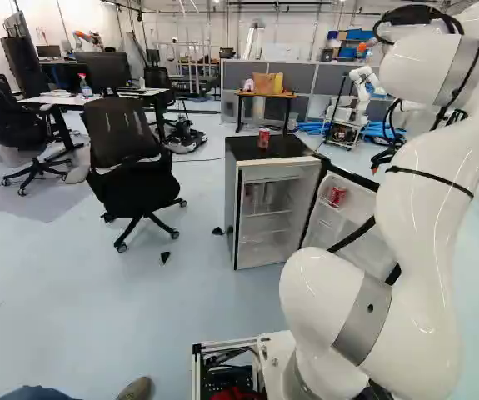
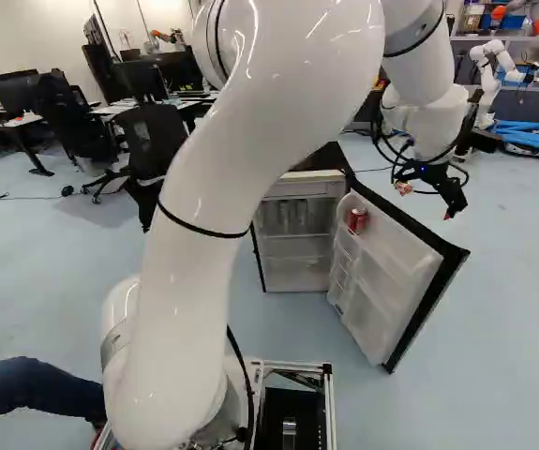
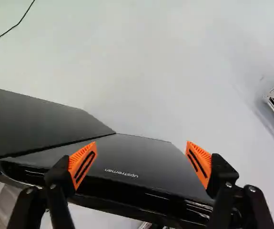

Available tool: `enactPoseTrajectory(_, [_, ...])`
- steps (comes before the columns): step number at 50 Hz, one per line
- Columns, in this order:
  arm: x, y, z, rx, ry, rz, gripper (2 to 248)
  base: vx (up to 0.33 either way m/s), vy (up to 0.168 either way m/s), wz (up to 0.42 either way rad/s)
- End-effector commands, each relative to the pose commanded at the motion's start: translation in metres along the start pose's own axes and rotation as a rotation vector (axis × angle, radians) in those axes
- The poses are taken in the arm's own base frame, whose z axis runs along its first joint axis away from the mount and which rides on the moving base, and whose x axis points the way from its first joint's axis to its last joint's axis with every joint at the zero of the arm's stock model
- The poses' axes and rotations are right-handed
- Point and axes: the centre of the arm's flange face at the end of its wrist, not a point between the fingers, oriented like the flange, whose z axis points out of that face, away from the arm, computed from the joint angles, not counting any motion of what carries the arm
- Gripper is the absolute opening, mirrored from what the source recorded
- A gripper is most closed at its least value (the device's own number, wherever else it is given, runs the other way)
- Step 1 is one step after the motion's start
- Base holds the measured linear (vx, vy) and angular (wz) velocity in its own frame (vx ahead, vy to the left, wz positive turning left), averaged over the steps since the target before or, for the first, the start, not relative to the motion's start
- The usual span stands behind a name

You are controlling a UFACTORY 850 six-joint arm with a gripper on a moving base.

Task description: Grab a drink from the fridge

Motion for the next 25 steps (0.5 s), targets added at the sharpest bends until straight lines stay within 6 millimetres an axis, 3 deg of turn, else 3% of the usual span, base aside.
enactPoseTrajectory(25, [0.001,0.006,0.014,0.012,-0.056,0.041,247,0.0,0.0,0.0])
